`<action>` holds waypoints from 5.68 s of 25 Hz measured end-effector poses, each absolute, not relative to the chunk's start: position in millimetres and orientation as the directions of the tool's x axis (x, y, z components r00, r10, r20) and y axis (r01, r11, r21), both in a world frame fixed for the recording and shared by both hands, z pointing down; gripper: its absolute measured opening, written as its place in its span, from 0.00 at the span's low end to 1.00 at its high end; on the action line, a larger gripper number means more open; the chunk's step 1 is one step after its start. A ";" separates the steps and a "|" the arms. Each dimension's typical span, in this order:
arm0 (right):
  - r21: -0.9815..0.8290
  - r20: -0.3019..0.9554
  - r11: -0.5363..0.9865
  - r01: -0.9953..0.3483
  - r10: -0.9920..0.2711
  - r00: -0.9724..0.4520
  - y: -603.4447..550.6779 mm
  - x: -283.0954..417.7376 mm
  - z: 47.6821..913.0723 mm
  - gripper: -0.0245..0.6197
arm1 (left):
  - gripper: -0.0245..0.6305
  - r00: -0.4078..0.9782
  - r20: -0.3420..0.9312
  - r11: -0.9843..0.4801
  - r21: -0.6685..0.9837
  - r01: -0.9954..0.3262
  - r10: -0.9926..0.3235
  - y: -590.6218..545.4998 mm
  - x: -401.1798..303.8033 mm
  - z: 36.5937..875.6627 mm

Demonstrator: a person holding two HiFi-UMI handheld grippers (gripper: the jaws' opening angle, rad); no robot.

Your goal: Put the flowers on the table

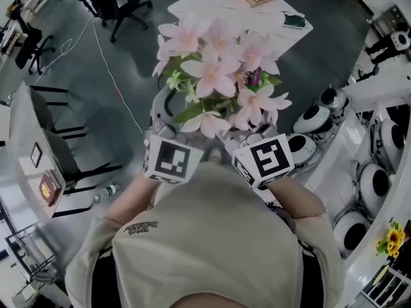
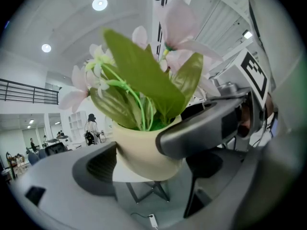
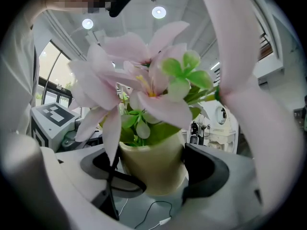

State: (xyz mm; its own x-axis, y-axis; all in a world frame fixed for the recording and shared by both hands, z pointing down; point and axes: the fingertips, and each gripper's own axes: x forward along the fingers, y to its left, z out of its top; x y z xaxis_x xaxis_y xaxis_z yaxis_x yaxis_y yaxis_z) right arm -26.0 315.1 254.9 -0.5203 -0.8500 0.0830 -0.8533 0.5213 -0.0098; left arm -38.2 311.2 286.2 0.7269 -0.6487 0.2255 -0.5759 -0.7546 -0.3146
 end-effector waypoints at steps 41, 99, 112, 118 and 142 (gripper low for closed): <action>0.001 0.037 0.541 -0.841 -0.841 -0.540 188.7 44.5 264.3 0.71 | 0.73 0.723 0.185 -0.736 -0.324 -0.594 -0.665 184.2 34.7 289.6; -0.014 0.078 0.523 -0.852 -0.849 -0.523 -175.9 30.6 249.4 0.71 | 0.73 0.737 0.212 -0.760 -0.305 -0.573 -0.641 -179.2 21.7 275.4; -0.016 0.062 0.554 -0.833 -0.831 -0.553 -206.9 40.2 249.2 0.71 | 0.73 0.700 0.216 -0.729 -0.285 -0.622 -0.681 -209.9 29.5 275.4; 0.008 0.025 0.568 -0.823 -0.823 -0.568 -250.6 33.1 239.0 0.71 | 0.73 0.682 0.184 -0.699 -0.326 -0.637 -0.708 -254.7 22.4 264.2; -0.048 0.123 0.574 -0.818 -0.809 -0.575 -407.4 1.0 442.6 0.71 | 0.73 0.673 0.260 -0.718 -0.337 -0.609 -0.692 -409.1 -8.7 464.8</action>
State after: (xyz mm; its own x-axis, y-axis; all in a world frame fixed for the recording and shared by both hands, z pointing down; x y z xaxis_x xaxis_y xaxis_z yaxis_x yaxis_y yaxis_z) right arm 1.0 -407.4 442.6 -0.5746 -0.8091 0.1230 -0.8178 0.5735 -0.0478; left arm -8.7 -409.1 464.8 0.6731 -0.6924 0.2598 -0.6086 -0.7182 -0.3373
